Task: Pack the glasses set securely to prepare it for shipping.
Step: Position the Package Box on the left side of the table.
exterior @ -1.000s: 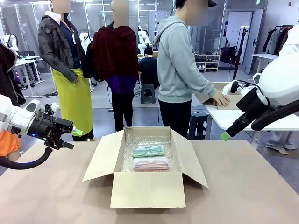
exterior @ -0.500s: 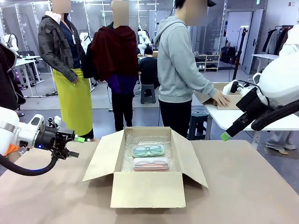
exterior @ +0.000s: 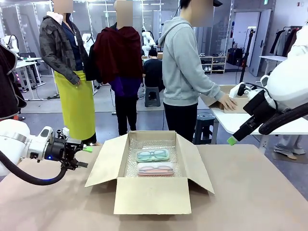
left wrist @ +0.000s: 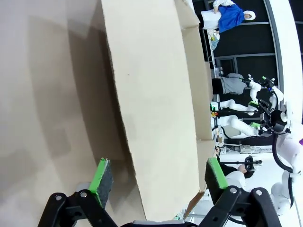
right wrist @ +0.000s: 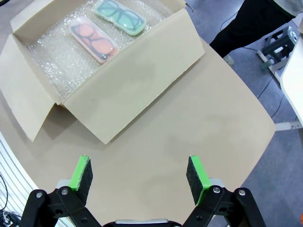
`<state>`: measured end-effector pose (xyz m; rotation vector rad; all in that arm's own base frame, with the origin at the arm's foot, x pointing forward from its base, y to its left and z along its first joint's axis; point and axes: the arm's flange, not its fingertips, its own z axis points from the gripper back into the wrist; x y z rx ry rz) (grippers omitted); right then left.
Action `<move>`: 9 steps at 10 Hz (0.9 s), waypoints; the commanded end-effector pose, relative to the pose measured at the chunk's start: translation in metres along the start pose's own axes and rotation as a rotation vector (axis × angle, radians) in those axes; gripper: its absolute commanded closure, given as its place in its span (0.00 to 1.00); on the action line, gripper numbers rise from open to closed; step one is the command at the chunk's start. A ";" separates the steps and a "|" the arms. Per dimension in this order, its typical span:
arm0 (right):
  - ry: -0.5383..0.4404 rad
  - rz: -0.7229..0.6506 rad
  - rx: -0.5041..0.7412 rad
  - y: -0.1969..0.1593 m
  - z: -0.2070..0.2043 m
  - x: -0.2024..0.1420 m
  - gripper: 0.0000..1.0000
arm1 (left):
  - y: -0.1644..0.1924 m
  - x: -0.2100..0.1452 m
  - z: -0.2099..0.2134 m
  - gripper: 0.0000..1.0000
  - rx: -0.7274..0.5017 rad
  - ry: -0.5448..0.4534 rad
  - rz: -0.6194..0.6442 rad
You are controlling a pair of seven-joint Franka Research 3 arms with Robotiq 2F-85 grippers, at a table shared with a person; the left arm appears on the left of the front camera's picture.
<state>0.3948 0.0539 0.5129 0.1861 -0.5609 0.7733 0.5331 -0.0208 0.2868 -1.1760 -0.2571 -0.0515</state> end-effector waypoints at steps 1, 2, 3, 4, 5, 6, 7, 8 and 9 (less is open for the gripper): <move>0.013 -0.009 0.001 0.001 0.001 0.002 0.00 | 0.009 0.006 -0.011 0.00 -0.047 -0.004 -0.005; 0.013 -0.009 0.001 0.001 0.001 0.002 0.00 | 0.014 0.006 -0.015 0.00 -0.062 0.000 0.009; 0.013 -0.009 0.001 0.001 0.001 0.002 0.00 | 0.020 0.005 -0.020 0.00 -0.077 0.004 0.022; 0.013 -0.009 0.001 0.001 0.001 0.002 0.00 | 0.025 0.003 -0.027 0.00 -0.118 0.017 0.028; 0.013 -0.009 0.001 0.001 0.001 0.002 0.00 | 0.028 0.001 -0.031 0.00 -0.162 0.035 0.034; 0.013 -0.009 0.001 0.001 0.001 0.002 0.00 | 0.031 0.000 -0.033 0.00 -0.180 0.036 0.035; 0.013 -0.009 0.001 0.001 0.001 0.002 0.00 | 0.031 -0.002 -0.035 0.06 -0.202 0.039 0.028; 0.013 -0.009 0.001 0.001 0.001 0.002 0.00 | 0.029 -0.004 -0.037 0.11 -0.229 0.044 0.019; 0.013 -0.009 0.001 0.001 0.001 0.002 0.00 | 0.026 -0.004 -0.035 0.25 -0.234 0.045 0.010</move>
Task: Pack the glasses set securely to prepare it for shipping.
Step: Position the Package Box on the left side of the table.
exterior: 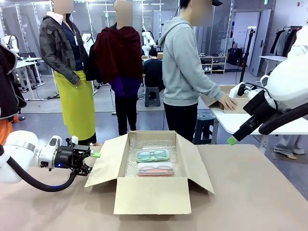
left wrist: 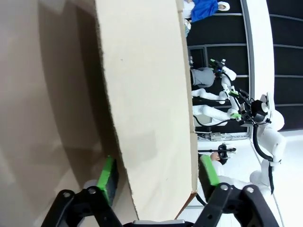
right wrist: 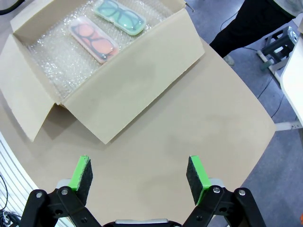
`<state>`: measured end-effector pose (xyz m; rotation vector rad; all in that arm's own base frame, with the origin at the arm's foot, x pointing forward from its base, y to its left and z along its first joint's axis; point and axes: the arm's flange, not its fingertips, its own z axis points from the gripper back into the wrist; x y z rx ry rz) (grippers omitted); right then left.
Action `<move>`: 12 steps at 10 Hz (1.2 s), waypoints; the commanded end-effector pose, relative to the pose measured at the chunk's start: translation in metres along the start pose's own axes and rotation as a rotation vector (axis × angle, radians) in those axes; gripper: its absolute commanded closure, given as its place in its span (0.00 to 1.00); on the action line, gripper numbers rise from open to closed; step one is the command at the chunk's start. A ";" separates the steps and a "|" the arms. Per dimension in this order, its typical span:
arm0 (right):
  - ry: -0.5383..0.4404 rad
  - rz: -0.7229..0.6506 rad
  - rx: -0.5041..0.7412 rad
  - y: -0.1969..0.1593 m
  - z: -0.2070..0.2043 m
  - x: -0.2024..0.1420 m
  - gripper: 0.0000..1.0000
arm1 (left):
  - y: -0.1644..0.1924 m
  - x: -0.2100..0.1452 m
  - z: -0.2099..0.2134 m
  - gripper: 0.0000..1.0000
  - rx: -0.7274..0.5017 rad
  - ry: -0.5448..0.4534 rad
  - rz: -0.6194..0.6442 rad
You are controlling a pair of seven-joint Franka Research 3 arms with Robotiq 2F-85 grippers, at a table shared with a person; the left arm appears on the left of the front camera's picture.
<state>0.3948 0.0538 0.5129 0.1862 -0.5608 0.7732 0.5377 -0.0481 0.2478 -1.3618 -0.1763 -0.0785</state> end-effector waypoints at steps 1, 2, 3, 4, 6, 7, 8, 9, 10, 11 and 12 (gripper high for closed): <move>0.013 -0.009 0.001 0.001 0.001 0.002 0.00 | -0.002 0.002 0.006 0.29 -0.048 -0.018 -0.038; 0.013 -0.009 0.001 0.001 0.001 0.002 0.00 | -0.004 0.001 0.009 0.44 -0.063 -0.024 -0.045; 0.013 -0.009 0.001 0.001 0.001 0.002 0.00 | -0.007 0.001 0.010 0.48 -0.088 -0.027 -0.054; 0.013 -0.009 0.001 0.001 0.001 0.002 0.00 | -0.012 0.001 0.013 0.63 -0.089 -0.034 -0.068; 0.013 -0.009 0.001 0.001 0.001 0.002 0.00 | -0.019 -0.001 0.019 0.81 -0.105 -0.038 -0.083; 0.013 -0.009 0.001 0.001 0.001 0.002 0.00 | -0.021 -0.002 0.019 0.86 -0.103 -0.035 -0.088; 0.013 -0.009 0.001 0.001 0.001 0.002 0.00 | -0.021 -0.002 0.016 1.00 -0.096 -0.025 -0.088; 0.013 -0.009 0.001 0.001 0.001 0.002 0.00 | -0.022 -0.001 0.014 0.90 -0.102 -0.021 -0.089; 0.013 -0.009 0.001 0.001 0.001 0.002 0.00 | -0.021 0.000 0.011 1.00 -0.093 -0.010 -0.085; 0.013 -0.009 0.001 0.001 0.001 0.002 0.00 | -0.020 0.000 0.009 1.00 -0.088 -0.005 -0.083; 0.013 -0.009 0.001 0.001 0.001 0.002 0.00 | -0.019 0.001 0.009 1.00 -0.112 0.029 -0.056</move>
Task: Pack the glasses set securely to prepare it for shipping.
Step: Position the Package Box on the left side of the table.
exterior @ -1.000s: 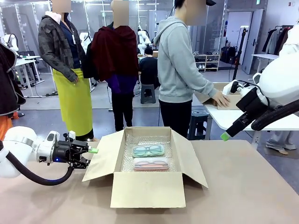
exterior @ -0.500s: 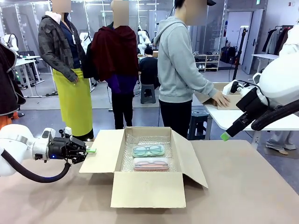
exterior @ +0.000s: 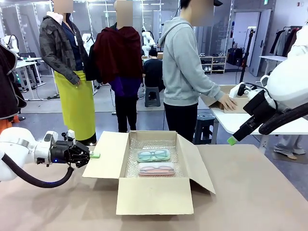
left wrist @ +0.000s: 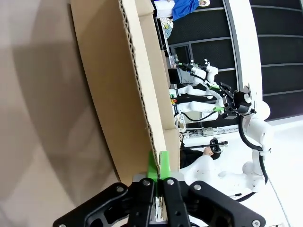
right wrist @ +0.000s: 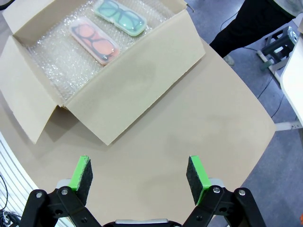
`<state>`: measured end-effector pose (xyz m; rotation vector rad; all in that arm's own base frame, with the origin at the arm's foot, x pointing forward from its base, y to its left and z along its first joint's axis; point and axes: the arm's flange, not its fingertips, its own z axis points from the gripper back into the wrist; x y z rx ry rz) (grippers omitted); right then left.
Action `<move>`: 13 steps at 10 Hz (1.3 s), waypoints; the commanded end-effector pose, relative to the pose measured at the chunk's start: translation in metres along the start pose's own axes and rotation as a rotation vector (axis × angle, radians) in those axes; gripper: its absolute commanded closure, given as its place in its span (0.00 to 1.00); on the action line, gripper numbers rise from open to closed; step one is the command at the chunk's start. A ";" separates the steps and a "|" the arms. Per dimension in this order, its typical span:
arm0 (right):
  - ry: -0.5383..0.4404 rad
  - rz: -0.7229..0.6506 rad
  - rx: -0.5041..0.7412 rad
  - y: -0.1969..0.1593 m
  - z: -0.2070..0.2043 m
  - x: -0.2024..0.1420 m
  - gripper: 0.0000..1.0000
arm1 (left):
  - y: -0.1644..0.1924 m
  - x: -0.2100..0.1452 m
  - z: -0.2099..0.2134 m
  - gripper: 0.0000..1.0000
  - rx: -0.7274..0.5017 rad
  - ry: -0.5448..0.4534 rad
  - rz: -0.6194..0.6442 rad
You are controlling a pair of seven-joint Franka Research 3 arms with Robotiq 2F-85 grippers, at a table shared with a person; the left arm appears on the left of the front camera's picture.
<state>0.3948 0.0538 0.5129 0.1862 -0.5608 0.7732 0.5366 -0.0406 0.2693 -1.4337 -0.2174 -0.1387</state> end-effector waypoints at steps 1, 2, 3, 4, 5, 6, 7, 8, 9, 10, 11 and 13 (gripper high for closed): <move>0.013 -0.009 0.001 0.001 0.001 0.002 0.00 | 0.000 0.001 0.002 1.00 0.007 -0.005 -0.004; 0.013 -0.009 0.001 0.001 0.001 0.002 0.00 | 0.000 0.001 0.002 1.00 0.007 -0.005 -0.004; 0.013 -0.009 0.001 0.001 0.001 0.002 0.00 | 0.000 0.001 0.002 1.00 0.007 -0.005 -0.004; 0.013 -0.009 0.001 0.001 0.001 0.002 0.00 | 0.000 0.001 0.002 1.00 0.007 -0.005 -0.004; 0.013 -0.009 0.001 0.001 0.001 0.002 0.00 | 0.000 0.001 0.002 1.00 0.007 -0.005 -0.004; 0.013 -0.009 0.001 0.001 0.001 0.002 0.00 | 0.001 0.000 0.001 0.98 0.002 -0.002 0.001; 0.013 -0.009 0.001 0.001 0.001 0.002 0.00 | -0.003 0.005 0.015 0.98 0.014 0.001 -0.018; 0.013 -0.009 0.001 0.001 0.001 0.002 0.00 | -0.004 0.008 0.036 0.98 0.027 -0.004 -0.013; 0.013 -0.009 0.001 0.001 0.001 0.002 0.00 | -0.004 0.008 0.056 0.98 0.029 0.008 -0.011; 0.013 -0.009 0.001 0.001 0.001 0.002 0.00 | -0.001 0.008 0.076 0.98 0.046 0.015 0.001; 0.013 -0.009 0.001 0.001 0.001 0.002 0.00 | -0.002 0.007 0.092 0.98 0.039 0.005 0.009; 0.013 -0.009 0.001 0.001 0.001 0.002 0.00 | -0.005 0.001 0.128 0.98 0.035 0.024 -0.008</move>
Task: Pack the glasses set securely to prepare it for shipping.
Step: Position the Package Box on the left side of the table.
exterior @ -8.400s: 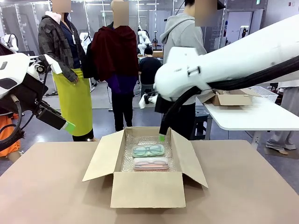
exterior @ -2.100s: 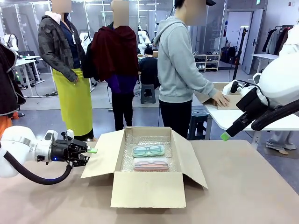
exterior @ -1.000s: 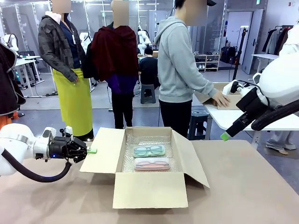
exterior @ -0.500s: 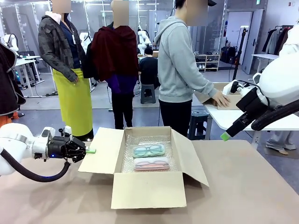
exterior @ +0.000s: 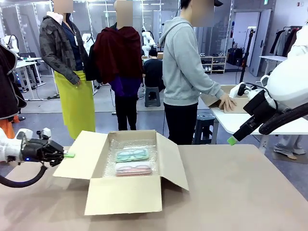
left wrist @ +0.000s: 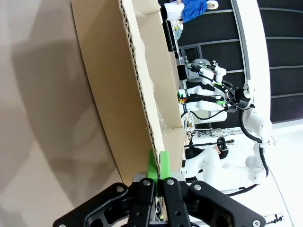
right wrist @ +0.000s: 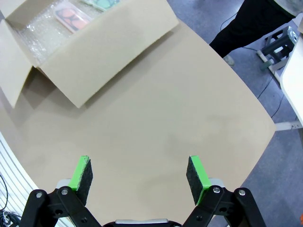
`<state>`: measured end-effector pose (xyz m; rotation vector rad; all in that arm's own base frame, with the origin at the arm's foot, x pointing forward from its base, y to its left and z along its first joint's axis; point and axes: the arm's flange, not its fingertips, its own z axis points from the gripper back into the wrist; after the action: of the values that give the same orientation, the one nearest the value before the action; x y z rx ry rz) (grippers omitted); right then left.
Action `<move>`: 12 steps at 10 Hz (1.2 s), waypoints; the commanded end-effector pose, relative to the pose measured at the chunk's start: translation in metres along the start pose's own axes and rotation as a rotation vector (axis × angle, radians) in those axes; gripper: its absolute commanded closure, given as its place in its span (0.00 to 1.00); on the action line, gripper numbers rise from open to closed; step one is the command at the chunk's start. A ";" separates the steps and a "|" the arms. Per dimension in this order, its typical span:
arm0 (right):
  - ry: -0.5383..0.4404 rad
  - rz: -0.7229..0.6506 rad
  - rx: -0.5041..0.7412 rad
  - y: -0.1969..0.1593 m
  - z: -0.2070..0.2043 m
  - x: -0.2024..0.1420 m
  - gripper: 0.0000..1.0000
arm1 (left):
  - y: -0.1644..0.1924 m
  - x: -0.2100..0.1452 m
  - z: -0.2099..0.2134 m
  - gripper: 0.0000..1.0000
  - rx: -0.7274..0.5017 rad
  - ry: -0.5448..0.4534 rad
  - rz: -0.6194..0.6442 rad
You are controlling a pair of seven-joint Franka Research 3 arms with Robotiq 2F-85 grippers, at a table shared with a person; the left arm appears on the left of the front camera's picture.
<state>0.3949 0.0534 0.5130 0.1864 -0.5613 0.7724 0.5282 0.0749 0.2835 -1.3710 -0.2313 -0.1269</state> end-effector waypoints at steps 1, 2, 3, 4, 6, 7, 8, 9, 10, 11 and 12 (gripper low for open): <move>0.013 -0.008 0.002 0.001 0.001 0.002 0.00 | 0.000 -0.001 0.030 0.98 -0.007 0.030 -0.002; 0.013 -0.008 0.002 0.001 0.001 0.002 0.00 | 0.006 -0.004 0.052 0.98 0.013 0.006 0.009; 0.013 -0.008 0.002 0.001 0.001 0.002 0.00 | 0.008 -0.007 0.072 0.98 0.008 -0.003 0.013; 0.013 -0.008 0.002 0.001 0.001 0.002 0.00 | 0.010 -0.011 0.100 0.98 0.002 -0.038 0.016; 0.013 -0.008 0.002 0.001 0.001 0.002 0.00 | 0.018 -0.023 0.142 0.98 0.026 -0.013 0.017; 0.013 -0.008 0.002 0.001 0.001 0.002 0.00 | 0.023 -0.028 0.164 0.98 0.046 -0.017 0.024; 0.013 -0.008 0.002 0.001 0.001 0.002 0.00 | 0.026 -0.032 0.186 0.98 -0.004 -0.061 0.039; 0.013 -0.008 0.002 0.001 0.001 0.002 0.00 | 0.029 -0.038 0.205 0.98 -0.014 -0.045 0.048; 0.013 -0.008 0.002 0.001 0.001 0.002 0.00 | 0.032 -0.042 0.221 0.98 -0.004 -0.012 0.052; 0.013 -0.008 0.002 0.001 0.001 0.002 0.00 | 0.031 -0.041 0.231 0.98 0.004 -0.018 0.053; 0.013 -0.008 0.002 0.001 0.001 0.002 0.00 | 0.028 -0.041 0.240 0.98 0.008 -0.016 0.042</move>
<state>0.3949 0.0536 0.5131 0.1872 -0.5616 0.7731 0.4698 0.3042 0.2836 -1.3591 -0.2300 -0.0402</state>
